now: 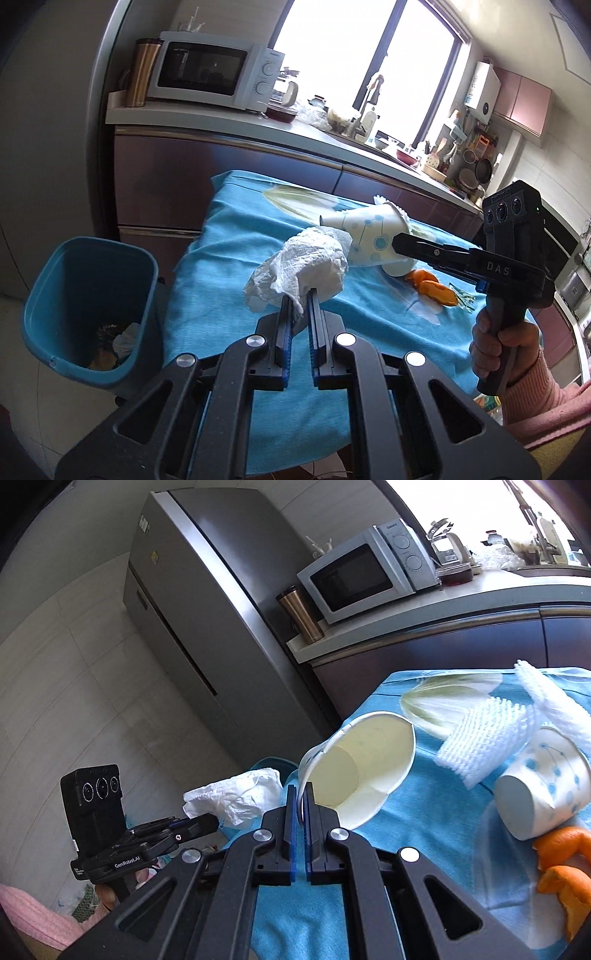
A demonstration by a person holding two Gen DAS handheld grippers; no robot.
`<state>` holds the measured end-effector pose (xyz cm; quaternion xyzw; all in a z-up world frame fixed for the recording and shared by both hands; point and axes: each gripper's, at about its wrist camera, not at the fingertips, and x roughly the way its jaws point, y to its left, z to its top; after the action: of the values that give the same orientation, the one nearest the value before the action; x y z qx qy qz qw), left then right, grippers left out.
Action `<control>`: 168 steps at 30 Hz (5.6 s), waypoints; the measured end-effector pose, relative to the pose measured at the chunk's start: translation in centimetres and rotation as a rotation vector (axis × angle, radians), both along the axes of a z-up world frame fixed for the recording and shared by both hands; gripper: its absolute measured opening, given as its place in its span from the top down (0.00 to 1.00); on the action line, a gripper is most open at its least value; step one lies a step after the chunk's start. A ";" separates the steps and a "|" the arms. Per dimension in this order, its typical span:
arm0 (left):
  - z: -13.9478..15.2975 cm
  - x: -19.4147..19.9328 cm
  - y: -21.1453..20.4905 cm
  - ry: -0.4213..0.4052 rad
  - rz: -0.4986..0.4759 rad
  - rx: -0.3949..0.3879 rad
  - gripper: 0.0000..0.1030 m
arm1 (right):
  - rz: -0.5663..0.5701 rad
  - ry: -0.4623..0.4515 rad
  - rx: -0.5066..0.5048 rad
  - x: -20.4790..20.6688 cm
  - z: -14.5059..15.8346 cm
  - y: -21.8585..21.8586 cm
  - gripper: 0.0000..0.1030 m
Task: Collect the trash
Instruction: 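Carry the tissue and paper cup over the teal bin, then open the left tool to drop the tissue while the right tool releases the cup, then grasp a white foam net with the left tool while the right tool grasps another foam net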
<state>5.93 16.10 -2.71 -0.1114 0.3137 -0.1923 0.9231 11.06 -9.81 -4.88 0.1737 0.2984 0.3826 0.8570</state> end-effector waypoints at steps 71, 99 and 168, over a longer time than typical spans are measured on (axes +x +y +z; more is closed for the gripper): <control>-6.0 0.3 16.1 0.146 0.469 -0.037 0.92 | 0.342 0.042 -0.277 6.4 -2.2 22.6 0.98; -10.1 4.3 16.1 0.246 0.496 -0.036 0.81 | 0.339 0.109 -0.379 7.8 -4.0 26.9 0.91; -5.8 18.8 -18.5 0.228 -0.233 -0.056 0.88 | -0.466 -0.065 -0.516 7.1 -0.6 -10.0 0.88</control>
<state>24.71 -2.41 -8.49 -0.1214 0.4217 -0.2928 0.8495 18.17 -19.84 -5.53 0.0026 0.3099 0.0943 0.9461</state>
